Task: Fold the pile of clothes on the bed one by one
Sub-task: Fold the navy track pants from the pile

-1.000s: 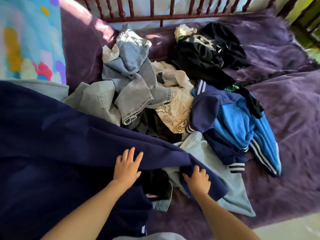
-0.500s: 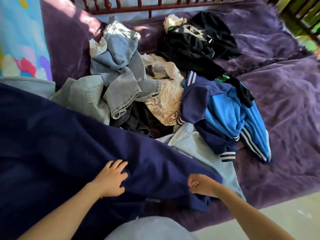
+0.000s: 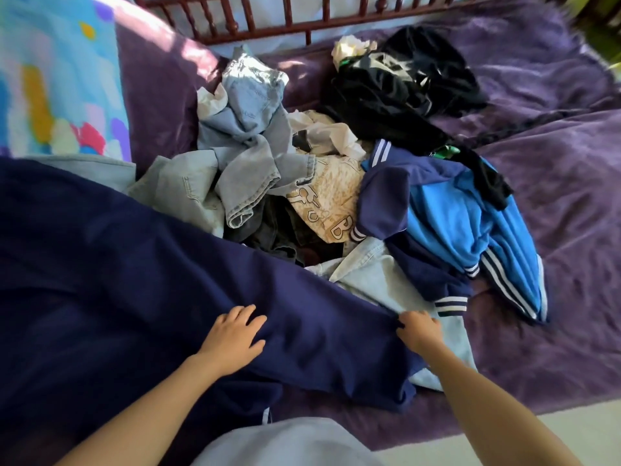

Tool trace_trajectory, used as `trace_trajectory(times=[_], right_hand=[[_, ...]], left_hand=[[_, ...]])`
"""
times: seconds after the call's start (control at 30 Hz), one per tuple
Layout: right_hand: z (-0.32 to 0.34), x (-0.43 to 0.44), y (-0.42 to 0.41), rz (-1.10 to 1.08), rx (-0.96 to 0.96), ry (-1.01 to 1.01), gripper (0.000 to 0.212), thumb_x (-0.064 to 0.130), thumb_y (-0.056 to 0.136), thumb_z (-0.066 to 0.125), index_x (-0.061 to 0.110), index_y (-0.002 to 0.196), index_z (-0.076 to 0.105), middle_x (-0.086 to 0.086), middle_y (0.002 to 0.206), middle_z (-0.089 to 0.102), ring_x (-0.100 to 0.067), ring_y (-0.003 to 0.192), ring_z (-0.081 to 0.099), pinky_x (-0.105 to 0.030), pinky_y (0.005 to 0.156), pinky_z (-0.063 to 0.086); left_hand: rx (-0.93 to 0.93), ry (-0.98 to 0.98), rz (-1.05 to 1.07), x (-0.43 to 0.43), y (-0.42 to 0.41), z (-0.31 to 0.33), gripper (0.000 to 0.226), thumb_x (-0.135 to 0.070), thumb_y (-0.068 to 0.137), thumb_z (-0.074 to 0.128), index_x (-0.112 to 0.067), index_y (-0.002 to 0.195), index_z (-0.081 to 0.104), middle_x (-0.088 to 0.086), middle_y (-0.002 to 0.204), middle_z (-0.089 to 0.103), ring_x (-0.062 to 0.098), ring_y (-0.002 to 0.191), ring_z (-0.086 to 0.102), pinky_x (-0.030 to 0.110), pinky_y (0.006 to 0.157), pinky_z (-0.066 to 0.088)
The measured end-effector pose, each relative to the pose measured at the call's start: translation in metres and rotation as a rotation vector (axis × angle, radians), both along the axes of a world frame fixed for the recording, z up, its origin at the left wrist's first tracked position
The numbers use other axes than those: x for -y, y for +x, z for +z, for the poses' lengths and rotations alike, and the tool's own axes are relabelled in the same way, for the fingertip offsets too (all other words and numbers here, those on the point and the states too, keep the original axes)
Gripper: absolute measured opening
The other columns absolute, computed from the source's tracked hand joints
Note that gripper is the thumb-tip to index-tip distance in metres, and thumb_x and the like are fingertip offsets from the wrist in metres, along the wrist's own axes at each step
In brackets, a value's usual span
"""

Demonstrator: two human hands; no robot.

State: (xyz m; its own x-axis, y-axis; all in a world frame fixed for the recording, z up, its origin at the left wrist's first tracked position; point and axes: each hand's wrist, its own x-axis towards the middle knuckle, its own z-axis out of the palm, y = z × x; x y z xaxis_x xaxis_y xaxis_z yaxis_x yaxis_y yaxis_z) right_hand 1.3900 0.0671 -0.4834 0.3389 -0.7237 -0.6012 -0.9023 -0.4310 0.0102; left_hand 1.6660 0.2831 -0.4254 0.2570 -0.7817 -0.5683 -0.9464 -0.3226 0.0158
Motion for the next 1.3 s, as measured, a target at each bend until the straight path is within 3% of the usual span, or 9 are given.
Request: trace_trajectory(times=[0.17, 0.3, 0.43, 0.6, 0.77, 0.93, 1.03, 1.17, 1.3], right_hand=[[0.031, 0.039, -0.011, -0.288, 0.31, -0.281, 0.021, 0.02, 0.091, 0.049, 0.007, 0.101, 0.062, -0.015, 0.111, 0.063, -0.034, 0.107, 0.055, -0.039, 0.086, 0.038], [0.047, 0.048, -0.008, -0.279, 0.205, -0.401, 0.039, 0.018, 0.09, 0.051, 0.01, 0.128, 0.05, -0.018, 0.129, 0.049, -0.034, 0.126, 0.036, -0.044, 0.101, 0.027], [0.045, -0.01, 0.022, -0.091, 0.199, -0.331, 0.06, 0.021, 0.09, 0.051, 0.013, 0.145, 0.028, -0.015, 0.149, 0.028, -0.031, 0.14, 0.019, -0.041, 0.108, 0.021], [0.043, -0.135, 0.075, 0.278, 0.559, -0.216, 0.055, 0.008, 0.046, 0.088, 0.004, 0.099, 0.071, -0.017, 0.101, 0.068, -0.033, 0.089, 0.068, -0.036, 0.066, 0.055], [0.013, -0.224, 0.12, 0.162, 0.427, 0.282, 0.071, 0.035, 0.089, 0.056, 0.025, 0.149, 0.019, -0.007, 0.152, 0.02, -0.026, 0.136, 0.029, -0.033, 0.105, 0.031], [0.006, -0.262, 0.129, 0.431, 0.198, 0.126, 0.072, 0.059, 0.086, 0.049, 0.034, 0.147, 0.021, -0.011, 0.157, -0.008, -0.028, 0.145, -0.005, -0.046, 0.115, 0.01], [0.011, -0.263, 0.118, 0.38, 0.183, 0.021, 0.05, 0.048, 0.091, 0.047, 0.03, 0.138, 0.041, -0.003, 0.157, 0.008, -0.02, 0.144, 0.009, -0.039, 0.111, 0.018], [0.042, -0.251, 0.121, -0.084, 0.509, -0.007, 0.026, 0.027, 0.096, 0.047, 0.011, 0.113, 0.059, -0.005, 0.134, 0.051, -0.021, 0.13, 0.04, -0.032, 0.092, 0.035], [0.101, -0.223, 0.125, -0.294, 0.841, -0.014, 0.017, 0.018, 0.095, 0.051, 0.005, 0.083, 0.052, -0.015, 0.083, 0.06, -0.024, 0.079, 0.053, -0.031, 0.064, 0.027]], left_hand=[[-0.078, -0.182, 0.27, -0.012, -0.012, 0.0, 0.051, -0.041, 0.097, 0.038, -0.023, 0.144, 0.031, -0.001, 0.154, 0.02, 0.015, 0.141, 0.017, 0.031, 0.11, 0.022], [-0.052, -0.355, 0.543, -0.041, -0.02, 0.0, 0.048, -0.029, 0.094, 0.051, -0.014, 0.139, 0.043, 0.01, 0.152, 0.026, 0.026, 0.139, 0.024, 0.038, 0.108, 0.028], [0.038, -0.452, 0.891, -0.086, -0.033, -0.008, 0.047, -0.017, 0.087, 0.063, -0.004, 0.131, 0.051, 0.021, 0.146, 0.033, 0.039, 0.133, 0.029, 0.053, 0.1, 0.032], [-0.003, -0.364, 1.459, -0.155, -0.039, -0.02, 0.059, -0.018, 0.085, 0.064, -0.007, 0.138, 0.04, 0.024, 0.147, 0.028, 0.043, 0.13, 0.027, 0.056, 0.1, 0.031], [-0.574, -0.628, 1.974, -0.203, -0.021, -0.022, 0.067, -0.015, 0.091, 0.058, -0.006, 0.147, 0.022, 0.02, 0.144, 0.036, 0.038, 0.129, 0.038, 0.044, 0.104, 0.032], [-0.938, -0.721, 2.041, -0.225, 0.001, -0.016, 0.063, -0.014, 0.093, 0.056, -0.011, 0.146, 0.024, 0.013, 0.143, 0.04, 0.031, 0.13, 0.039, 0.042, 0.104, 0.031], [-1.147, -0.751, 2.113, -0.223, 0.013, -0.013, 0.041, -0.014, 0.094, 0.053, -0.009, 0.134, 0.044, 0.009, 0.132, 0.049, 0.029, 0.129, 0.041, 0.041, 0.104, 0.03], [-1.273, -0.616, 2.043, -0.208, 0.018, 0.005, 0.004, -0.021, 0.091, 0.057, -0.018, 0.088, 0.056, 0.002, 0.087, 0.055, 0.024, 0.103, 0.05, 0.037, 0.093, 0.032], [-1.266, -0.728, 1.927, -0.187, 0.014, 0.02, 0.014, -0.012, 0.089, 0.058, -0.02, 0.081, 0.049, 0.002, 0.089, 0.053, 0.017, 0.082, 0.051, 0.032, 0.08, 0.038]])
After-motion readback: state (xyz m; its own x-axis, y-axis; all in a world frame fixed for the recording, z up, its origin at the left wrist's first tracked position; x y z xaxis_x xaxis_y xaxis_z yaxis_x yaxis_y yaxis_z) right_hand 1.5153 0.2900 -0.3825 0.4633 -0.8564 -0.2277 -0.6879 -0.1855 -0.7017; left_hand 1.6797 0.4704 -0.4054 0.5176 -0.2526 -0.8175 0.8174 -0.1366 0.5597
